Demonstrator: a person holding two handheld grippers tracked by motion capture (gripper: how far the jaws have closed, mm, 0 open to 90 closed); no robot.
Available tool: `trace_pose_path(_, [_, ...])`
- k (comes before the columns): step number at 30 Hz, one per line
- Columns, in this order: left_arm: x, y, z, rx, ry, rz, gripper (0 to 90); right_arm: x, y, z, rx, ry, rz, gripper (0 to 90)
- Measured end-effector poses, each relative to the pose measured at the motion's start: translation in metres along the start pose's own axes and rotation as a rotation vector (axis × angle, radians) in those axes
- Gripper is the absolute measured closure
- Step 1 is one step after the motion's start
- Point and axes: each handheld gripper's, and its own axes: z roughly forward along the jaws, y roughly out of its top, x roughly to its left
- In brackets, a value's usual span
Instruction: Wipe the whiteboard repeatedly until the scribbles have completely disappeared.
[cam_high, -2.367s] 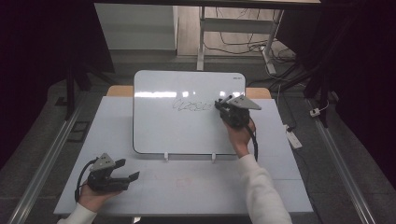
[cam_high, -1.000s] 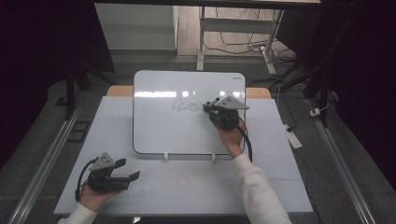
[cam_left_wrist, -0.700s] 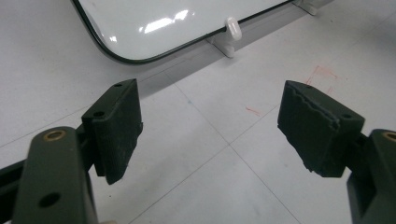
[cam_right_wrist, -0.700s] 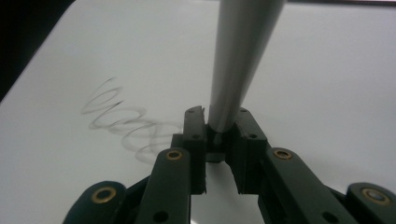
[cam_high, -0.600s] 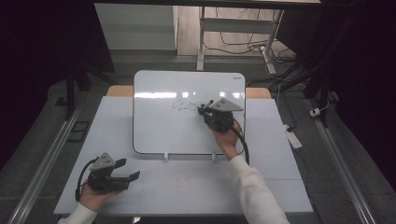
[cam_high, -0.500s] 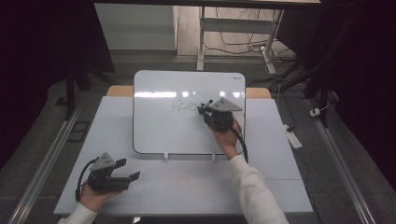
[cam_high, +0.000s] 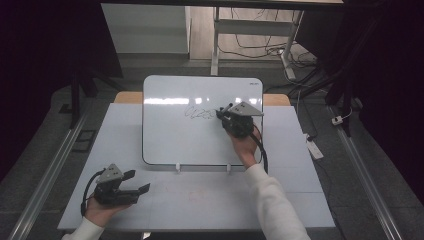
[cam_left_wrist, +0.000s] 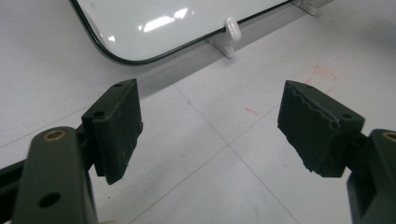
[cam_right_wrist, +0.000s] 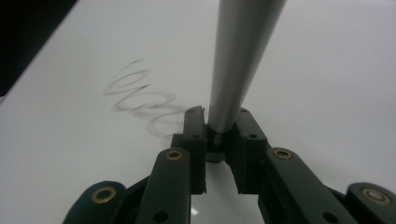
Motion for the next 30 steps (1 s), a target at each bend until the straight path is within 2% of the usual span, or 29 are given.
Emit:
trace_pose_path(2, [0.0,0.0,0.001,0.004,-0.002,0.002,22.3,0.014,-0.004,0.004,0.026,0.05,-0.057,77.2])
trace_pose_path(3, [0.0,0.0,0.0,0.003,-0.003,0.004,22.3,0.016,-0.005,0.005,0.025,0.049,-0.071,77.2])
trace_pose_path(4, [-0.001,0.0,0.0,0.0,-0.001,0.005,22.3,0.014,-0.004,0.005,0.023,0.045,-0.066,77.1])
trace_pose_path(7, [-0.001,0.0,-0.001,-0.005,0.001,0.004,22.3,-0.001,0.002,0.004,-0.024,-0.024,0.019,77.2])
trace_pose_path(9, [0.0,0.0,-0.001,-0.005,0.0,0.002,22.3,0.001,0.003,0.005,-0.024,-0.033,0.023,77.2])
trace_pose_path(10, [0.0,0.0,-0.001,-0.004,-0.001,0.002,22.3,0.006,0.002,0.007,-0.012,0.0,0.006,77.2])
trace_pose_path(12, [0.001,0.0,0.0,-0.001,-0.002,0.0,22.3,0.021,-0.002,0.01,0.022,0.054,-0.067,77.1])
trace_pose_path(13, [0.0,0.0,0.0,-0.001,-0.002,0.001,22.3,0.024,-0.003,0.011,0.02,0.053,-0.094,77.2])
trace_pose_path(14, [0.0,0.0,-0.001,-0.002,-0.002,0.002,22.3,0.021,-0.002,0.011,0.02,0.055,-0.08,77.1])
trace_pose_path(16, [-0.001,0.0,-0.001,-0.005,-0.001,0.003,22.3,0.006,0.003,0.009,-0.022,-0.007,0.005,77.1])
trace_pose_path(18, [-0.001,0.0,-0.002,-0.007,-0.002,0.003,22.3,0.001,0.005,0.008,-0.031,-0.016,0.045,77.1])
trace_pose_path(19, [0.0,0.0,-0.001,-0.006,-0.002,0.003,22.3,0.005,0.004,0.009,-0.024,-0.015,0.03,77.2])
trace_pose_path(20, [0.0,0.0,-0.001,-0.005,-0.002,0.003,22.3,0.012,0.002,0.011,-0.009,0.018,0.007,77.1])
trace_pose_path(22, [0.001,0.0,0.0,0.0,-0.003,0.0,22.3,0.027,-0.001,0.015,0.021,0.06,-0.079,77.1])
trace_pose_path(23, [0.001,0.0,0.0,0.0,-0.003,0.0,22.3,0.029,-0.001,0.015,0.025,0.052,-0.109,77.1])
trace_pose_path(24, [0.0,0.0,0.0,-0.001,-0.002,0.002,22.3,0.024,0.001,0.016,0.017,0.053,-0.084,77.2])
trace_pose_path(26, [0.0,0.0,-0.001,-0.006,-0.001,0.002,22.3,0.013,0.006,0.013,-0.013,-0.004,-0.034,77.2])
trace_pose_path(27, [0.0,0.0,-0.001,-0.006,-0.001,0.002,22.3,0.013,0.006,0.013,-0.013,-0.004,-0.034,77.2])
trace_pose_path(28, [0.0,0.0,-0.002,-0.006,-0.001,0.002,22.4,0.005,0.007,0.012,-0.028,-0.015,0.031,77.2])
trace_pose_path(29, [0.0,0.0,-0.001,-0.006,-0.002,0.001,22.3,0.007,0.007,0.012,-0.024,-0.013,0.02,77.2])
trace_pose_path(30, [0.001,0.0,-0.001,-0.004,-0.002,0.001,22.4,0.014,0.005,0.014,-0.006,0.015,-0.008,77.2])
